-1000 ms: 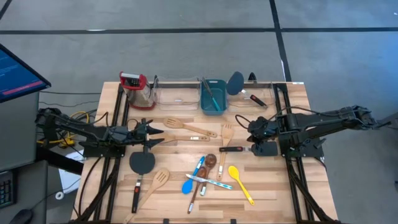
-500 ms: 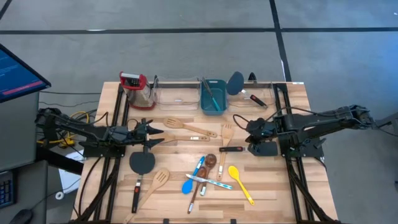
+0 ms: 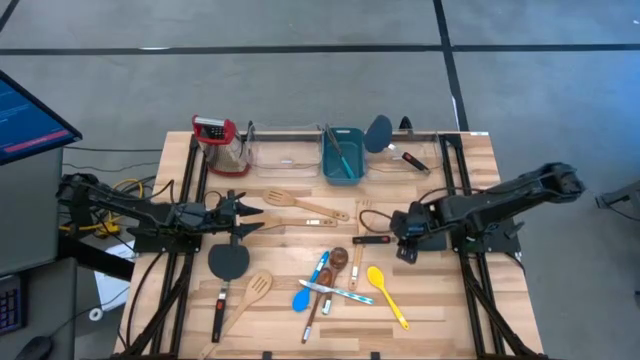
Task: Pick & Place Kitchen Items
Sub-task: Put the black spatula into the right transparent bin
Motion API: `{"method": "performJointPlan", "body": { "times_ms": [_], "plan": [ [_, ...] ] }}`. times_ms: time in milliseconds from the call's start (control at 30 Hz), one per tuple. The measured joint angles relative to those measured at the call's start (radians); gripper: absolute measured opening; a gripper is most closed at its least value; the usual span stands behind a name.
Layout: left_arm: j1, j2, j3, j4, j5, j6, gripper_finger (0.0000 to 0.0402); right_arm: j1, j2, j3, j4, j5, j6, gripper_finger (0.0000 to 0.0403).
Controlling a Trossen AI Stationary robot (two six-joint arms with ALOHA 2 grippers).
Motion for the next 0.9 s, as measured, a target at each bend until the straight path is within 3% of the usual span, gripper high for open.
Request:
{"method": "performJointPlan", "body": {
  "times_ms": [233, 667, 900],
  "plan": [
    [0.0, 0.0, 0.0, 0.0, 0.0, 0.0, 0.0177, 0.04, 0.077, 0.0, 0.009, 0.096, -0.001, 0.0258],
    [0.0, 0.0, 0.0, 0.0, 0.0, 0.0, 0.0177, 0.042, 0.215, 0.004, 0.096, 0.105, -0.027, 0.026],
    [0.0, 0.0, 0.0, 0.0, 0.0, 0.0, 0.0177, 0.042, 0.201, 0.002, 0.1, 0.104, -0.025, 0.0242]
  ]
}}
